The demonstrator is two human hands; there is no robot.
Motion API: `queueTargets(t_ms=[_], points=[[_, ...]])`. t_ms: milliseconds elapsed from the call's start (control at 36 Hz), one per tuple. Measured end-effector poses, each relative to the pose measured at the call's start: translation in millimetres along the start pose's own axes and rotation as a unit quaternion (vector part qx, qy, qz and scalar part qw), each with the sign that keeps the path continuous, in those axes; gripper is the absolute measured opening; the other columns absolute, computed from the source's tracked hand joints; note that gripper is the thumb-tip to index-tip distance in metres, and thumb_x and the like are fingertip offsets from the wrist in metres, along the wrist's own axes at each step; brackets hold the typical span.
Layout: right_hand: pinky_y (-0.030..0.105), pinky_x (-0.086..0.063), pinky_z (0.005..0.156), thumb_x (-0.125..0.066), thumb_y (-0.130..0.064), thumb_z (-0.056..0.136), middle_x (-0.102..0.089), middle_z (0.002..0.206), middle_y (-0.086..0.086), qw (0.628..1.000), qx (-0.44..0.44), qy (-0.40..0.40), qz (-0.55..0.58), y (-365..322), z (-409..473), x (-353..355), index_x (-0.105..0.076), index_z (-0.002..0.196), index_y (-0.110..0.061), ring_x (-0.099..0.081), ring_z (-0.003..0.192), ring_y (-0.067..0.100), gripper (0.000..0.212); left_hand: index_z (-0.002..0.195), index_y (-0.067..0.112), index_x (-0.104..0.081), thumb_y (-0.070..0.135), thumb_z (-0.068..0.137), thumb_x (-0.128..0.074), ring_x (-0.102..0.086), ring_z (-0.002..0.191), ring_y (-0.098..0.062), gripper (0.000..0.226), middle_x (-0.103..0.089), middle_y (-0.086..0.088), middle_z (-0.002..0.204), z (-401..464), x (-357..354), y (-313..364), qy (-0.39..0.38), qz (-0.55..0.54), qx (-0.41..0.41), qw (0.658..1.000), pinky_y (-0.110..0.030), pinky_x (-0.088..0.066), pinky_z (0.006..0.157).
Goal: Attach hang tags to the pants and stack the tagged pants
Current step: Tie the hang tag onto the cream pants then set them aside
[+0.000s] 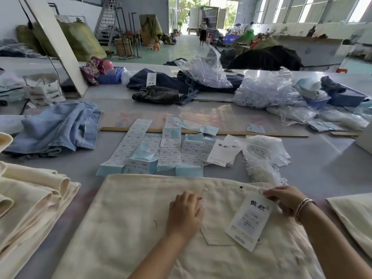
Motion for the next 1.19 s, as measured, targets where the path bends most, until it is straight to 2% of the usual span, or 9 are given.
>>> queueTargets(t_ms=[167,333,472,639,722,833,944,1056,1194], points=[[0.018,-0.031,0.038,-0.069,-0.008,0.083,-0.056,0.046,0.0,0.995,0.066,0.07,-0.041,-16.1,-5.2,-13.7,-0.066,0.061,-0.006,-0.04,0.035,0.009,0.022,0.147,0.033,-0.027,0.053,0.097,-0.025,-0.025,0.139,-0.01,0.055,-0.026,0.011,0.154,-9.8,-7.9,-9.6,-0.034,0.126,-0.028,0.991,-0.034,-0.011,0.116],[0.015,-0.029,0.03,-0.069,-0.009,0.085,-0.053,0.037,-0.008,0.996,0.068,0.045,-0.04,-3.1,-5.6,-9.2,-0.066,0.061,-0.009,-0.037,0.026,0.003,0.024,0.117,0.022,-0.068,0.048,0.085,-0.037,-0.065,0.106,-0.018,0.051,-0.066,0.002,0.119,-24.9,30.0,-22.7,0.037,0.11,-0.049,0.992,-0.042,-0.051,0.091],[0.02,-0.037,0.046,-0.068,-0.017,0.083,-0.063,0.061,0.0,0.967,0.065,0.05,-0.24,-13.9,-6.6,-20.4,-0.071,0.068,-0.015,-0.054,0.056,0.013,0.016,0.117,0.021,-0.068,0.047,0.085,-0.035,-0.064,0.108,-0.019,0.053,-0.065,0.001,0.12,-27.5,38.2,-23.3,0.034,0.132,-0.037,0.99,-0.042,-0.05,0.093],[0.023,-0.04,0.051,-0.067,-0.051,0.08,-0.068,0.083,0.007,0.932,0.043,0.038,-0.358,-28.0,-0.2,-31.1,-0.065,0.077,-0.01,-0.06,0.07,0.021,0.041,0.112,0.018,-0.07,0.043,0.082,-0.052,-0.066,0.103,-0.018,0.043,-0.067,0.0,0.116,-29.2,40.3,-21.4,0.041,0.131,-0.036,0.99,-0.042,-0.051,0.091],[0.024,-0.042,0.055,-0.072,-0.054,0.075,-0.065,0.08,0.004,0.935,0.049,0.039,-0.349,-36.1,5.0,-36.1,-0.061,0.076,-0.013,-0.06,0.067,0.019,0.042,0.109,0.018,-0.071,0.041,0.077,-0.058,-0.067,0.101,-0.019,0.041,-0.068,-0.001,0.114,-29.4,40.2,-19.9,0.042,0.133,-0.036,0.99,-0.042,-0.053,0.088],[0.03,-0.05,0.067,-0.065,-0.026,0.083,-0.069,0.088,0.009,0.935,0.11,0.115,-0.316,-46.8,8.7,-34.3,-0.073,0.084,-0.016,-0.063,0.079,0.026,0.013,0.119,0.018,-0.066,0.041,0.083,-0.056,-0.061,0.113,-0.021,0.043,-0.063,-0.001,0.125,-28.4,36.4,-23.4,0.032,0.117,-0.028,0.992,-0.044,-0.046,0.098],[0.035,-0.052,0.076,-0.064,-0.028,0.084,-0.071,0.09,0.01,0.938,0.148,0.174,-0.26,-35.4,0.9,-36.0,-0.076,0.084,-0.022,-0.063,0.084,0.031,0.014,0.108,0.018,-0.072,0.04,0.074,-0.063,-0.068,0.098,-0.02,0.041,-0.069,-0.001,0.112,-27.8,40.0,-21.4,0.047,0.111,-0.032,0.992,-0.043,-0.054,0.086],[0.035,-0.05,0.079,-0.069,-0.026,0.084,-0.073,0.097,0.013,0.934,0.207,0.206,-0.204,-35.2,-7.0,-34.1,-0.078,0.093,-0.019,-0.065,0.09,0.032,0.014,0.118,0.02,-0.067,0.038,0.081,-0.064,-0.062,0.11,-0.021,0.041,-0.063,0.001,0.123,-26.7,34.1,-26.0,0.055,0.104,-0.036,0.992,-0.043,-0.046,0.097],[0.014,-0.044,0.063,-0.076,-0.016,0.079,-0.075,0.086,0.001,0.922,0.305,0.234,-0.052,-48.8,-35.2,-32.8,-0.078,0.09,-0.02,-0.059,0.065,-0.005,0.012,0.127,0.033,-0.056,0.037,0.091,-0.054,-0.044,0.123,-0.012,0.036,-0.05,0.013,0.134,-8.1,38.3,-38.4,0.051,-0.001,0.071,0.996,-0.024,-0.029,0.101]])
Point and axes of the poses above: each hand's wrist, its own z-axis towards the middle knuckle, its own x-axis out of the back of the hand, y = z × x, the point moved 10 cm from there along z, towards the middle knuckle
